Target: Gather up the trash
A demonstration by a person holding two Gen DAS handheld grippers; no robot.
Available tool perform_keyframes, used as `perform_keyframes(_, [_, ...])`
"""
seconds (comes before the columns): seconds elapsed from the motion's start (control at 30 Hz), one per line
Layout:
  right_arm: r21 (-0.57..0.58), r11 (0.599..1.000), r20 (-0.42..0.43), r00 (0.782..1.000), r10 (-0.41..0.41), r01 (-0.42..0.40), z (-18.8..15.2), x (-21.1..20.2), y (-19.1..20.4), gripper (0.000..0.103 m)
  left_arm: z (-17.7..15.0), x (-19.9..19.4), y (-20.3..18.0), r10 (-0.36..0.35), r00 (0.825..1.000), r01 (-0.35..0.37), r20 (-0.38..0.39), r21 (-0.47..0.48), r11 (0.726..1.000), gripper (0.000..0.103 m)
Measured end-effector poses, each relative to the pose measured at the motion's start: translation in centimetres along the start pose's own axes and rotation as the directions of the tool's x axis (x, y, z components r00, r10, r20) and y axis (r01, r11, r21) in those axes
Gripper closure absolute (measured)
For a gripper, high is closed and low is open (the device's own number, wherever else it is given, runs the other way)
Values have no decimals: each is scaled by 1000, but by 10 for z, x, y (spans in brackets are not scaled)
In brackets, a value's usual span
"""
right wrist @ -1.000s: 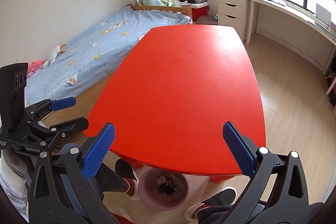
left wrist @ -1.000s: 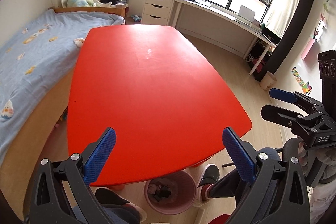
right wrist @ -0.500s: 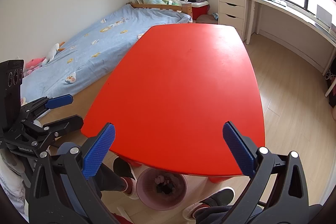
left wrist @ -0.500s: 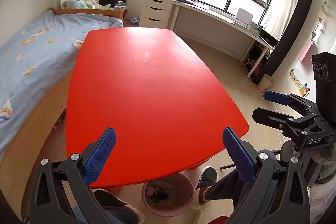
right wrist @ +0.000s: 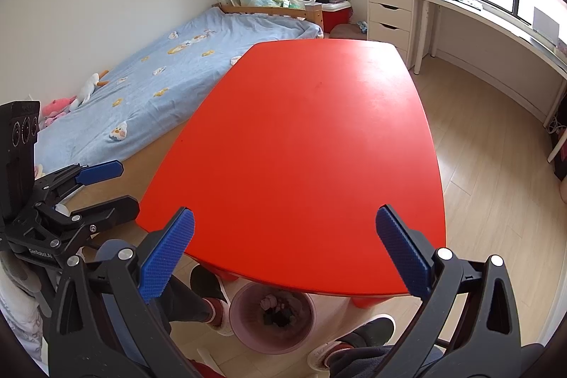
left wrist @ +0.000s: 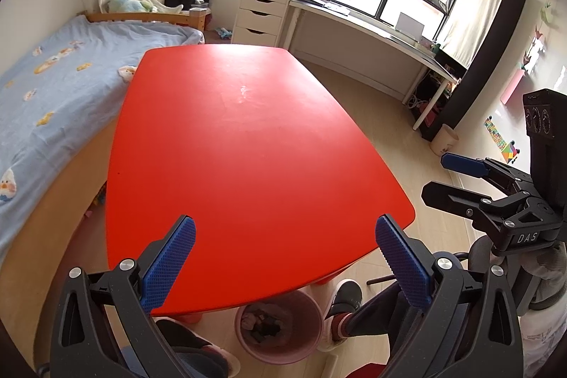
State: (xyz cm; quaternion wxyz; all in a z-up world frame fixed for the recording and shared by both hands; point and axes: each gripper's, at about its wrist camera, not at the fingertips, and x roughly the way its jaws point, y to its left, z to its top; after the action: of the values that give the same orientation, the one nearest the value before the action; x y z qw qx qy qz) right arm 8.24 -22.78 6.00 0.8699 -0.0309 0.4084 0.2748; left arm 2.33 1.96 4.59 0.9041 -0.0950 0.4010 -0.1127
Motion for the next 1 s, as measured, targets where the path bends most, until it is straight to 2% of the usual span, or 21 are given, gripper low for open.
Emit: perform_keyframes(1.0, [1,1000,-9,1000,-2,2,-8,5,-1,3,-2,2,-4,-15,1000,15,-11,-2,1000,6])
